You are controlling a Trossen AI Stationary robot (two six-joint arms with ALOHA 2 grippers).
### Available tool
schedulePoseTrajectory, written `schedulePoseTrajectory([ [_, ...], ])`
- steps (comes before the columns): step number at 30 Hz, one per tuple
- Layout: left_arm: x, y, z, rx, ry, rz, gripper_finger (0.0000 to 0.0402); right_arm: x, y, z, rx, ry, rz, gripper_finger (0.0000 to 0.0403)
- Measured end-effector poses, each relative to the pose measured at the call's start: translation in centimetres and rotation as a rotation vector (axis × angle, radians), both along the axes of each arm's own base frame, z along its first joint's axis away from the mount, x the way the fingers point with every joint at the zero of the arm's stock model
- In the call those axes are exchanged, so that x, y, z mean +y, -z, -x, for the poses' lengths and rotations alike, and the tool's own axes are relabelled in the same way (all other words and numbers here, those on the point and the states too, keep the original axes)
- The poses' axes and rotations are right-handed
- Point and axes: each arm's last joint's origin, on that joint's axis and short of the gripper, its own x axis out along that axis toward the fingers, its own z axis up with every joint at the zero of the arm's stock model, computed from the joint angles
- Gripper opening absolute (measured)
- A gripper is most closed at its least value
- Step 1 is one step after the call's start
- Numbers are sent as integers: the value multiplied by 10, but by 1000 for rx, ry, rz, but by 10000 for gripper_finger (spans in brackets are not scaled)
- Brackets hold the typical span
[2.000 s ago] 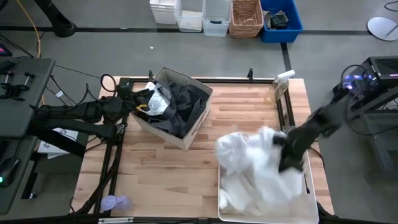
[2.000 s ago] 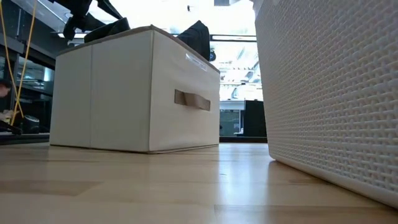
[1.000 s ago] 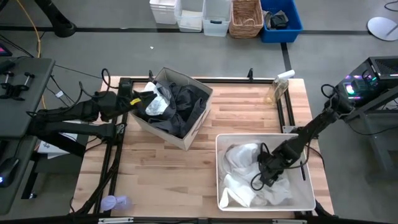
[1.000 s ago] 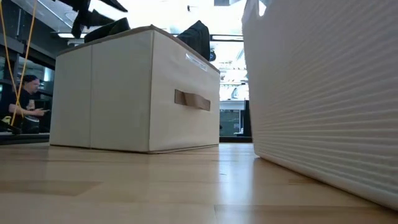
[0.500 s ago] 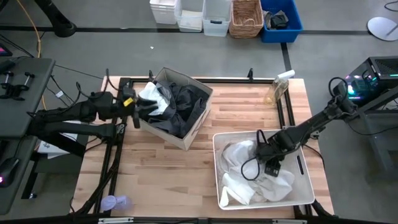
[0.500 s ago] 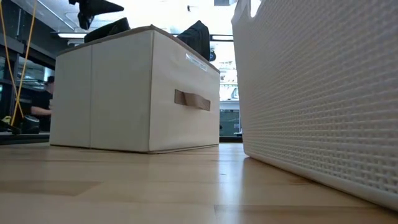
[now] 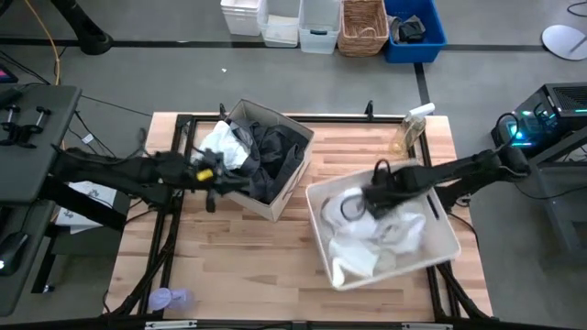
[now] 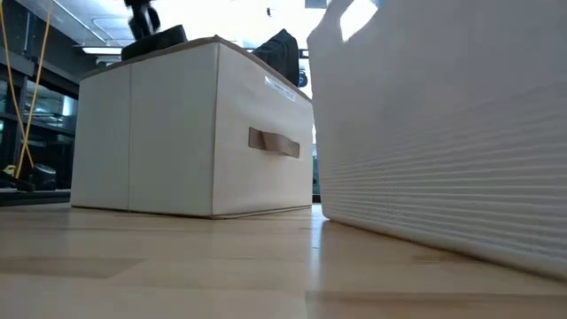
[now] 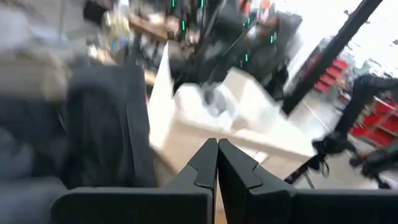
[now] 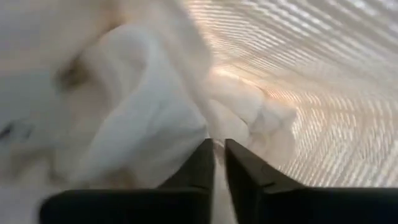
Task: Sort clothes
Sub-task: Put the white polo shirt into the laundry bin, then adjust the laundry organizer and bin
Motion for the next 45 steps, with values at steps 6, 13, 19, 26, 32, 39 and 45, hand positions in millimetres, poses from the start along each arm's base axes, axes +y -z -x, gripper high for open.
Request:
schedulePoseTrajectory([
  [6, 9, -50, 35, -56, -139, -177, 0, -37, 11, 6, -67, 384, 206, 9],
  [13, 18, -63, 63, 37, -322, -305, 0, -60, 27, 5, -341, 714, 292, 1],
  [19, 18, -56, 65, 102, -325, -291, 0, -83, 31, 7, -448, 912, 395, 1],
  [26, 17, -54, 63, 120, -303, -274, 0, -100, 28, 5, -591, 1115, 441, 0],
  [32, 4, -20, 37, 272, -107, -200, 0, -96, 16, -1, -610, 1015, 432, 0],
  [39, -50, 19, -7, 481, 270, -165, 0, -96, 0, 4, -647, 948, 443, 0],
  [45, -67, 64, -41, 701, 266, -377, 0, -94, -2, 8, -634, 920, 452, 0],
])
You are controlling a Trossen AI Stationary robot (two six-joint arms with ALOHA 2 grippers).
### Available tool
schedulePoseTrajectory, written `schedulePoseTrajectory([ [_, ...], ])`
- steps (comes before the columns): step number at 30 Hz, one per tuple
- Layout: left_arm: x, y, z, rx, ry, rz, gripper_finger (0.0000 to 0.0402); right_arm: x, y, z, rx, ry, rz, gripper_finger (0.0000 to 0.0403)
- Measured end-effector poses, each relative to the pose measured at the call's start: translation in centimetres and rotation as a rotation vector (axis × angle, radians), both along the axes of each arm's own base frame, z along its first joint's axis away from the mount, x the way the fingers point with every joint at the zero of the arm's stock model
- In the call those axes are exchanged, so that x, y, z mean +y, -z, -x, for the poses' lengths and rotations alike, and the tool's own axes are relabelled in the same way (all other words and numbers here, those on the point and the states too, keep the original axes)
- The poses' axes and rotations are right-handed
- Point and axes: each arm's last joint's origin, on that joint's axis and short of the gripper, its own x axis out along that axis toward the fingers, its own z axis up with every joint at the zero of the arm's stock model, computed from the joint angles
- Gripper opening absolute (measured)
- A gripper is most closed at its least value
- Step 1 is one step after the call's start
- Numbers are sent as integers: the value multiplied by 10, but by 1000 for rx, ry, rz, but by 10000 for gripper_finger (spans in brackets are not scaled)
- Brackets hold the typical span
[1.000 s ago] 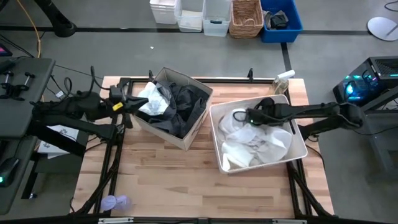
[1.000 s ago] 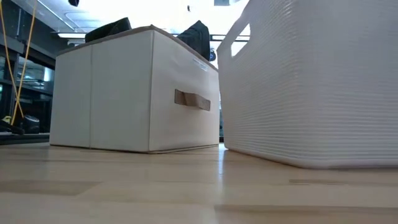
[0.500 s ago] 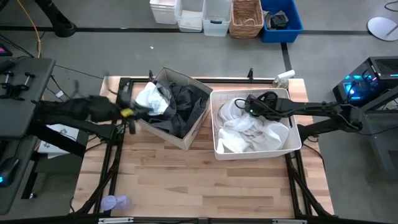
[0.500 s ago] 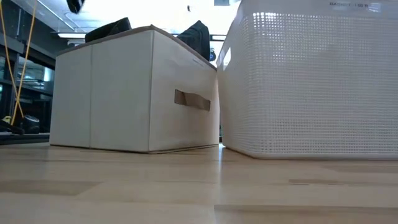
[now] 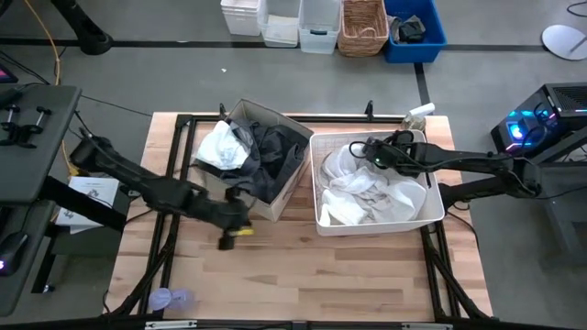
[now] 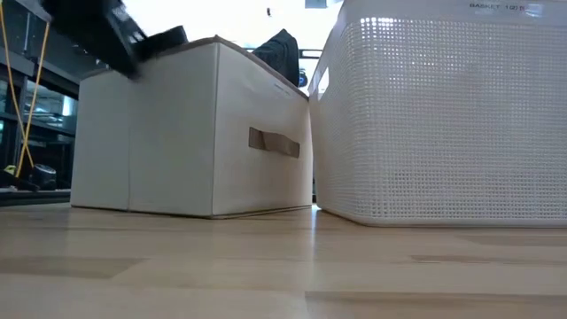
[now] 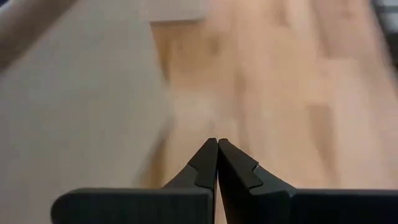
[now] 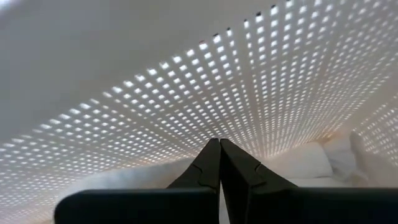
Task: Sort clothes
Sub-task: Adjust the laundry organizer and bin
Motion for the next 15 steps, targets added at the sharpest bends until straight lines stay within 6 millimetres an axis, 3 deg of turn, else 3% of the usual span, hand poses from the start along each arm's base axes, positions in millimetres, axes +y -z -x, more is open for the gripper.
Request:
schedulePoseTrajectory([
  [7, 12, 34, -54, -79, -103, -73, 0, 0, 1, 0, 19, -30, -14, 0],
  [12, 28, 34, -85, -286, -217, -40, 0, 0, 0, 0, 31, -45, -12, 0],
  [15, 34, 23, -89, -299, -159, 33, 0, 1, 0, -1, 59, -114, -21, 0],
])
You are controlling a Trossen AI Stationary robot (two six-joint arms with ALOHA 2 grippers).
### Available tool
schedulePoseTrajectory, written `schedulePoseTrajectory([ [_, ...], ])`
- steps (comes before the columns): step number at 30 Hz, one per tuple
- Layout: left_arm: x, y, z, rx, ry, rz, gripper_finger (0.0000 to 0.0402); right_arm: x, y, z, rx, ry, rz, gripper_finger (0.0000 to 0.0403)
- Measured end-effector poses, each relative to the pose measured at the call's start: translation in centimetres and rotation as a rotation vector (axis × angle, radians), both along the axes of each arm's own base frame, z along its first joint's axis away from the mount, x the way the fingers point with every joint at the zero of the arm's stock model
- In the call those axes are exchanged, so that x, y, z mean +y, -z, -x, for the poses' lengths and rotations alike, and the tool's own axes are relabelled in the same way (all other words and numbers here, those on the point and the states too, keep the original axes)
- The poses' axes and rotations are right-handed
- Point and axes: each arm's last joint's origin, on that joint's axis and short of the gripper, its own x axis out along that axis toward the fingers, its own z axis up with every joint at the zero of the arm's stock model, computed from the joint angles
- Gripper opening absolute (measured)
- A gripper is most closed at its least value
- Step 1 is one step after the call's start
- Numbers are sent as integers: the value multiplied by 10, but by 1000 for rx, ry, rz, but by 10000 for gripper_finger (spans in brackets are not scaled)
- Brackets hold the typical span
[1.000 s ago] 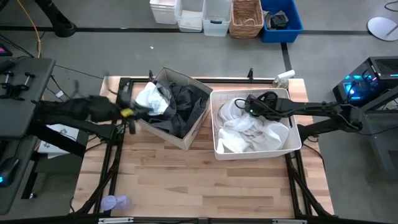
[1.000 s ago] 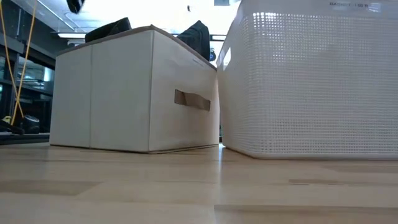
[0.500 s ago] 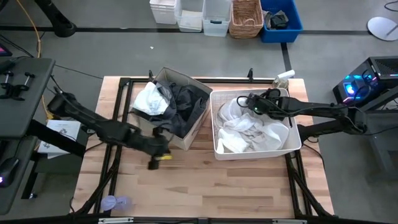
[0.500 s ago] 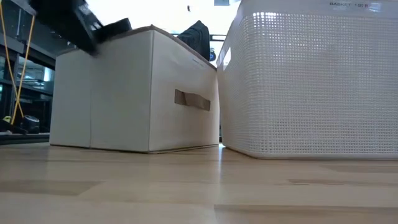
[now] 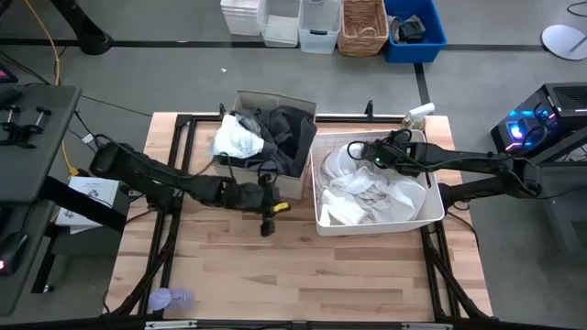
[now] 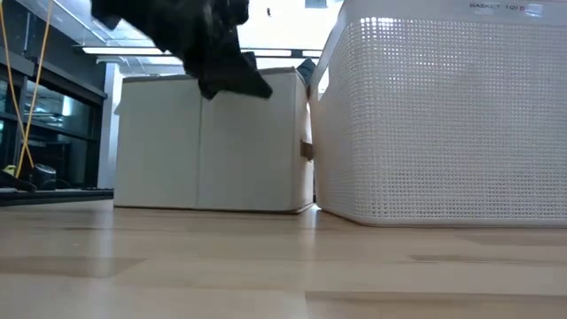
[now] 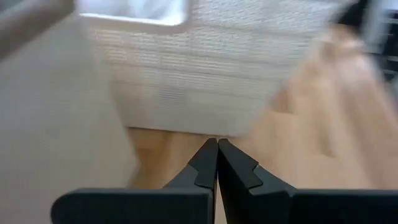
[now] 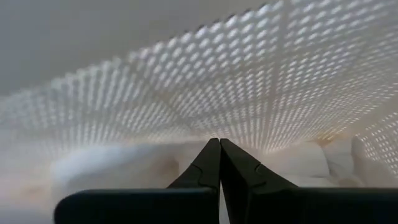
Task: Sort clothes
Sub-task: Adjust the laundry organizer and bin, then return to Home Position
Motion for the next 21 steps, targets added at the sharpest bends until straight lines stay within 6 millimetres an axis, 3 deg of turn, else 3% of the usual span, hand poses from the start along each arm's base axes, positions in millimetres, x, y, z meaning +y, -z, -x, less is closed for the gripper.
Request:
schedulePoseTrajectory([
  [3, 2, -32, 16, 59, 53, 76, 0, 1, -3, 1, 30, -104, -14, 0],
  [6, 6, -61, 48, 74, 41, 61, 0, 4, -9, 2, 37, -248, -23, 0],
  [9, 14, -78, 80, -67, -34, 64, 0, 8, -21, 3, -24, -400, 0, 0],
  [12, 21, -66, 109, -230, -123, 123, 0, 12, -39, 6, -151, -500, 81, 0],
  [15, 26, -40, 135, -384, -156, 195, 0, 16, -61, 11, -315, -559, 194, 0],
  [21, 30, 10, 168, -585, -178, 315, 0, 22, -89, 27, -511, -583, 343, 0],
])
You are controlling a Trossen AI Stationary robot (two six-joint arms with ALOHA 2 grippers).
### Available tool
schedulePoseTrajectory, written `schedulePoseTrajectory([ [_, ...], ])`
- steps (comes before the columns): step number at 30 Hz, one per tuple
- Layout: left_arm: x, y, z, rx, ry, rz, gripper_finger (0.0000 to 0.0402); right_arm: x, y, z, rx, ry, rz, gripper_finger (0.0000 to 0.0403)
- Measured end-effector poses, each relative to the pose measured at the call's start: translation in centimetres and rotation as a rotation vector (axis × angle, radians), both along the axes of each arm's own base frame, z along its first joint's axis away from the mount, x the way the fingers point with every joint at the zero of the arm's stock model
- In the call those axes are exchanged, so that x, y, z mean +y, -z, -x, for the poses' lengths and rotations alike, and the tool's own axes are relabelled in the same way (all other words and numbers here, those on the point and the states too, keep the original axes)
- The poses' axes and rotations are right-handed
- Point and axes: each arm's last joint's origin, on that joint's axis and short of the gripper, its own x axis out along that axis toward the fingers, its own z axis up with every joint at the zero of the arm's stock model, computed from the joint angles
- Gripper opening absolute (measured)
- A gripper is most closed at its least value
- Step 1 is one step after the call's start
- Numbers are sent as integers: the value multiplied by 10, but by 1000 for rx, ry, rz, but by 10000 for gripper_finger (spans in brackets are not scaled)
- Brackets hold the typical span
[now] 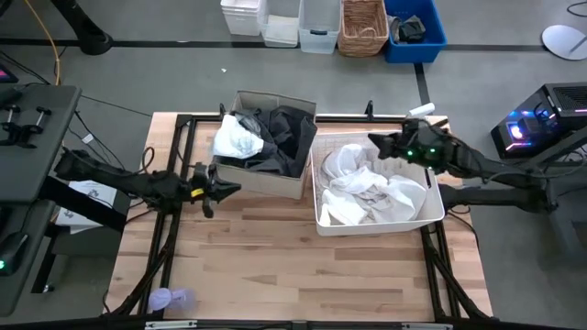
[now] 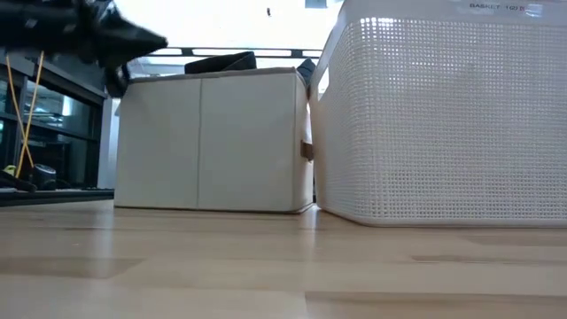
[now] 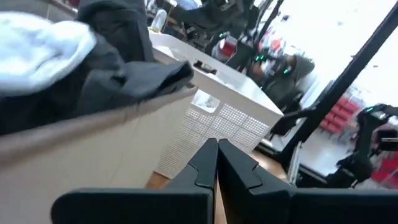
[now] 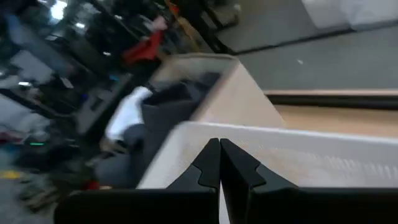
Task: Sort clothes
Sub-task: Return to Home Position
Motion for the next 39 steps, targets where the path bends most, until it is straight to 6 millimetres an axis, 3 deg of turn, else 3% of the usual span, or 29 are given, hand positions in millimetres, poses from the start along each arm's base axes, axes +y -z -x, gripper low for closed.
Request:
schedulePoseTrajectory([
  [8, 4, 42, 16, 11, -16, 52, 0, 10, -11, 16, -74, -168, 32, 0],
  [19, 4, 46, 18, 57, -6, 57, 0, 36, -21, 50, -133, -408, 157, 0],
  [24, 4, 46, 18, 61, 15, 57, 0, 49, -15, 67, -153, -587, 88, 0],
  [27, 4, 47, 18, 69, 13, 36, 0, 56, -9, 61, -215, -701, 64, 0],
  [30, 4, 47, 18, 75, 14, 3, 0, 63, -6, 50, -334, -781, 193, 0],
  [34, 4, 47, 18, 77, 14, -14, 0, 68, 8, 37, -476, -715, 477, 0],
  [39, 4, 47, 18, 77, 14, -14, 0, 68, 40, 40, -698, -605, 624, 0],
])
